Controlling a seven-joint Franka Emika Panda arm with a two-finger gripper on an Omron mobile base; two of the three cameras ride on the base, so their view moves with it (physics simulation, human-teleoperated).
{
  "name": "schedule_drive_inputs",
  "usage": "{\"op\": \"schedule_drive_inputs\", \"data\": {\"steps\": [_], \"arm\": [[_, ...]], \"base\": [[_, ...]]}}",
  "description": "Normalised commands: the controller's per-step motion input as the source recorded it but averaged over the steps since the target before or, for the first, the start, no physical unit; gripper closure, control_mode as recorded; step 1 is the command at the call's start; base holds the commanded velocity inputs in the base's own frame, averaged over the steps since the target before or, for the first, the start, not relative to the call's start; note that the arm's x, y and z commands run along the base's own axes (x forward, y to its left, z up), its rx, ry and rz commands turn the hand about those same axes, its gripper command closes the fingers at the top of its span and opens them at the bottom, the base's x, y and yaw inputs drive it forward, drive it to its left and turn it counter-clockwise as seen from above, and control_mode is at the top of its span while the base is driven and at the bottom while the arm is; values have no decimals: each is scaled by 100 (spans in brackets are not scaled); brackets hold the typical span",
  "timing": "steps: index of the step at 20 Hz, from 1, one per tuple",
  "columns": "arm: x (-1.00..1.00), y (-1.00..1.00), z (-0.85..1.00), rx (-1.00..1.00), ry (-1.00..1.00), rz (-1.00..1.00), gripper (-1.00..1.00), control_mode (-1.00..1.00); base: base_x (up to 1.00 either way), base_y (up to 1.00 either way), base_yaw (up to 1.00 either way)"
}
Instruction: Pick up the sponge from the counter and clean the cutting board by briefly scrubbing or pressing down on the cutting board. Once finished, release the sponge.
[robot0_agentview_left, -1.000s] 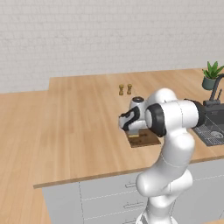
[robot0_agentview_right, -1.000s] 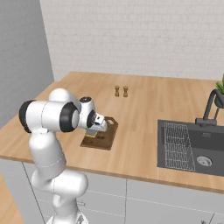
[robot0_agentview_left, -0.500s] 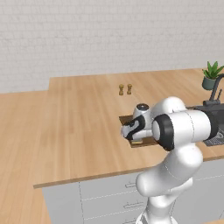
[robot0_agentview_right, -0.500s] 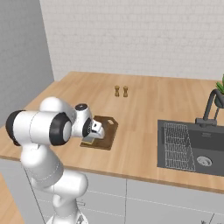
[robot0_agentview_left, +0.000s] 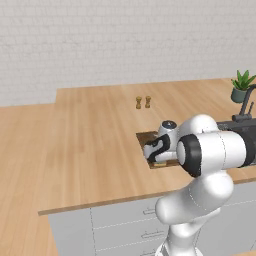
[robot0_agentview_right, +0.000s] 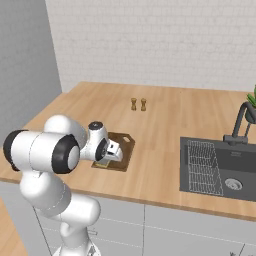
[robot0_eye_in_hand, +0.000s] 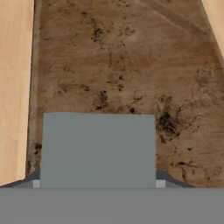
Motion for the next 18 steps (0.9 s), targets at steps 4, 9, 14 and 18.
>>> {"op": "schedule_drive_inputs", "data": {"steps": [4, 9, 14, 18], "arm": [[0, -44, 0, 0, 0, 4, 100, -100], [0, -4, 0, 0, 0, 0, 100, -100], [11, 0, 0, 0, 0, 0, 100, -100], [31, 0, 0, 0, 0, 0, 100, -100]], "base": [[0, 0, 0], [0, 0, 0], [0, 0, 0], [0, 0, 0]]}}
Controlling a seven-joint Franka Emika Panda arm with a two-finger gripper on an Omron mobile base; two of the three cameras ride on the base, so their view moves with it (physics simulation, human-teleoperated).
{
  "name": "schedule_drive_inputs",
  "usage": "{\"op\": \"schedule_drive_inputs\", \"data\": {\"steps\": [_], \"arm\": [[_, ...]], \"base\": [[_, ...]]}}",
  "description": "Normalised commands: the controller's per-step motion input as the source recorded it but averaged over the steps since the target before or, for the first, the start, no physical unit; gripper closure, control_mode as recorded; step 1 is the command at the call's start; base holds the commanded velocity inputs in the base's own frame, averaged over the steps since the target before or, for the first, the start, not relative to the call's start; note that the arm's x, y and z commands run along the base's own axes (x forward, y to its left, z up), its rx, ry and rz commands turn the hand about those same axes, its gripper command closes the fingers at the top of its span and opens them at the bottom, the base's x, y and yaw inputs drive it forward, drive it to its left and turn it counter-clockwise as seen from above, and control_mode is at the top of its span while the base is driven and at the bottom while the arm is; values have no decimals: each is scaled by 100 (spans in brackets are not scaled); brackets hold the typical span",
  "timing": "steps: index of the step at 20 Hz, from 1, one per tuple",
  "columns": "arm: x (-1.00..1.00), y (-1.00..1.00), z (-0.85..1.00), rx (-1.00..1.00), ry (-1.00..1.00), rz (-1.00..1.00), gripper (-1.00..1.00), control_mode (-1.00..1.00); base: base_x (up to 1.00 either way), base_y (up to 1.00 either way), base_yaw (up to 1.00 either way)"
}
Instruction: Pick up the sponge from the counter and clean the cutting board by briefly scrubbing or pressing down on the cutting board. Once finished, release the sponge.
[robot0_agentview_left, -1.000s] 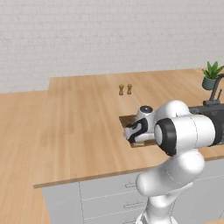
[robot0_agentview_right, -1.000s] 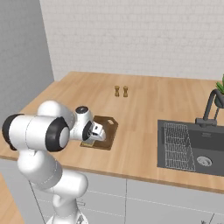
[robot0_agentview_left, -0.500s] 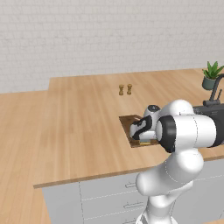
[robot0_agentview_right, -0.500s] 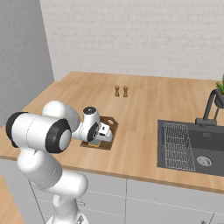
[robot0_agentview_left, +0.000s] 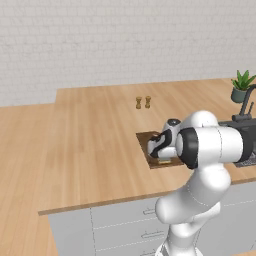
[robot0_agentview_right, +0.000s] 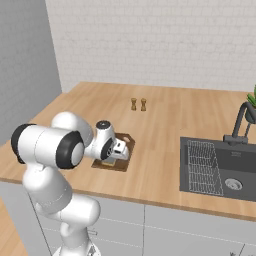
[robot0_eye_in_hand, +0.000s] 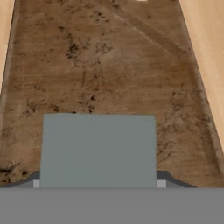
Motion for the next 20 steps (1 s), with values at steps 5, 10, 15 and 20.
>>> {"op": "schedule_drive_inputs", "data": {"steps": [5, 10, 15, 20], "arm": [[33, 0, 0, 0, -1, 0, 100, -100], [45, 0, 0, 0, -3, 0, 100, -100], [56, 0, 0, 0, -2, 0, 100, -100], [62, 0, 0, 0, 0, 0, 100, -100]], "base": [[0, 0, 0], [0, 0, 0], [0, 0, 0], [0, 0, 0]]}}
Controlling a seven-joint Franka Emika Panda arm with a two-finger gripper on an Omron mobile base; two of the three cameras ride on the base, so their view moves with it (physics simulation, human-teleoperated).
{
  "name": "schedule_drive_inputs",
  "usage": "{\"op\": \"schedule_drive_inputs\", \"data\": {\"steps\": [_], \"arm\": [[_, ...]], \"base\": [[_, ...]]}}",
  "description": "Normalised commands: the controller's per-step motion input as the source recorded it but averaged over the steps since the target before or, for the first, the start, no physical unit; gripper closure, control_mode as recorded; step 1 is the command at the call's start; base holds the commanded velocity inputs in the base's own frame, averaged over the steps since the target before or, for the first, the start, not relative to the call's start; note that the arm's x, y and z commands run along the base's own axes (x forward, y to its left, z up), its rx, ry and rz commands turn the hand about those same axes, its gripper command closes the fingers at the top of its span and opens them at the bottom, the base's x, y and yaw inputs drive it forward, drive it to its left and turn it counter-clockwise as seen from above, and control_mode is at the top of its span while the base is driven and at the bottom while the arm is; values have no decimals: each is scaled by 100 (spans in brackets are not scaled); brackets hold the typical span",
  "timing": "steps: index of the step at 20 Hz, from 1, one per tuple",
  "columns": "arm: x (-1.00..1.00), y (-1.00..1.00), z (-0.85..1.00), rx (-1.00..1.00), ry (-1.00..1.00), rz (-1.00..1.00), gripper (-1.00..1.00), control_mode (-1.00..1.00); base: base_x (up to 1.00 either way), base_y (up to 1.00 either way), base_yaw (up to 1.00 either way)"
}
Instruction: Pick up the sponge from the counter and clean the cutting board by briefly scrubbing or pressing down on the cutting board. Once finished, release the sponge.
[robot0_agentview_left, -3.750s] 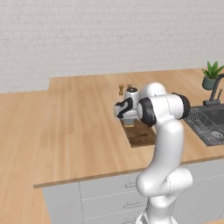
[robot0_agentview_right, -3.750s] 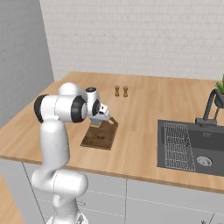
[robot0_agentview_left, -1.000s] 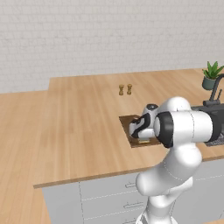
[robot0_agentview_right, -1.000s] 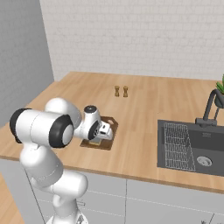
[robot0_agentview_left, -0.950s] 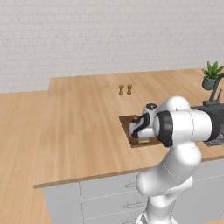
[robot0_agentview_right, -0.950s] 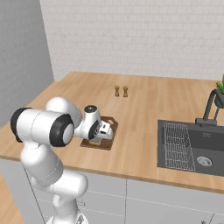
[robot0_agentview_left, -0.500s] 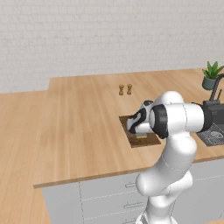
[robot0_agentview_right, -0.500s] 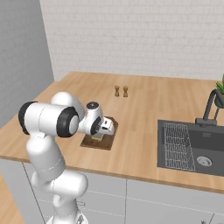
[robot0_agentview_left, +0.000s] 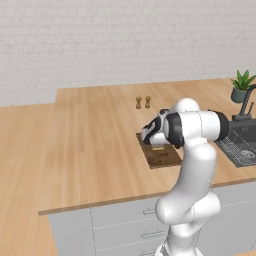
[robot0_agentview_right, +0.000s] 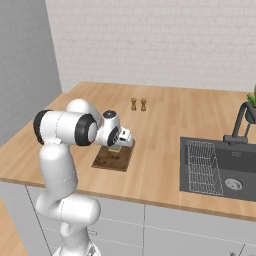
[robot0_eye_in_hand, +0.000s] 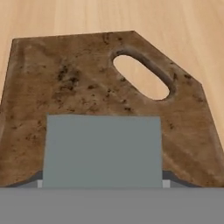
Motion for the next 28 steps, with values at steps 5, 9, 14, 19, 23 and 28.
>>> {"op": "schedule_drive_inputs", "data": {"steps": [5, 9, 14, 19, 23, 28], "arm": [[55, 0, 0, 0, -1, 0, 100, -100], [44, 0, 0, 0, -1, 0, 100, -100], [13, 0, 0, 0, -6, 0, 100, -100], [0, 0, 0, 0, -16, 0, 100, -100], [0, -5, 0, 0, -19, 0, 100, -100], [0, -18, 0, 0, -16, 3, 100, -100]], "base": [[0, 0, 0], [0, 0, 0], [0, 0, 0], [0, 0, 0], [0, 0, 0], [0, 0, 0]]}}
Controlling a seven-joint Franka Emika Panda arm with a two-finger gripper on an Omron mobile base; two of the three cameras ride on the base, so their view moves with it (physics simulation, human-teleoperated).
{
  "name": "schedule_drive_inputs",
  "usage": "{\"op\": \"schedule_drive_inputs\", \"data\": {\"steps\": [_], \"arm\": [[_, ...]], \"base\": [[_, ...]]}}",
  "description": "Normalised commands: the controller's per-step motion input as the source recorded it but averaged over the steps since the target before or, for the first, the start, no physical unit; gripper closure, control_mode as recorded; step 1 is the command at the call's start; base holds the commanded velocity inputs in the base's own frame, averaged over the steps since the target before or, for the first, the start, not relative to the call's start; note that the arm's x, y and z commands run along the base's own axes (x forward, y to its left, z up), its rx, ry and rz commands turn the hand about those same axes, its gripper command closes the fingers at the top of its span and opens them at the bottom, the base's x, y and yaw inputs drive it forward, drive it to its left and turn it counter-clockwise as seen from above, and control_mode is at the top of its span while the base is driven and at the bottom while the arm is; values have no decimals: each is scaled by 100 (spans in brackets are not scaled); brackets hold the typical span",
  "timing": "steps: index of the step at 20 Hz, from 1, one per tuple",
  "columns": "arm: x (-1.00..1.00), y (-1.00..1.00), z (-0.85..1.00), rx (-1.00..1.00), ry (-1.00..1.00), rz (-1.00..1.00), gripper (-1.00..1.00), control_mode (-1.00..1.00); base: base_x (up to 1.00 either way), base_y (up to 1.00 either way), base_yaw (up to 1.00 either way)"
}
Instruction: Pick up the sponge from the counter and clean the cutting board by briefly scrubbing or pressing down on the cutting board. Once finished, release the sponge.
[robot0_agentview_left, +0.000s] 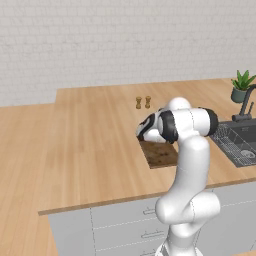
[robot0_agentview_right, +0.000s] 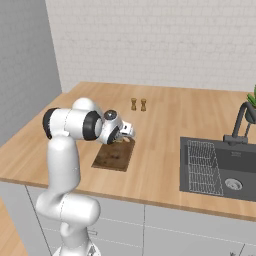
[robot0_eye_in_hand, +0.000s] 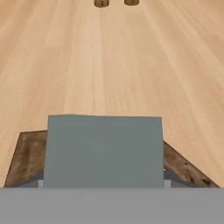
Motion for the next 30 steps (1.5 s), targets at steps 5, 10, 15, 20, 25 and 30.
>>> {"op": "schedule_drive_inputs", "data": {"steps": [5, 10, 15, 20, 25, 30], "arm": [[0, -37, 0, 0, 0, 9, 100, -100], [0, -49, 0, 0, 0, 10, 100, -100], [-8, -48, 0, 0, -1, 3, 100, -100], [-31, -8, -7, 0, -1, 0, 100, -100], [-43, 0, -18, -1, 0, 0, 100, -100], [-44, 0, -18, -1, 0, -2, 100, -100]], "base": [[0, 0, 0], [0, 0, 0], [0, 0, 0], [0, 0, 0], [0, 0, 0], [0, 0, 0]]}}
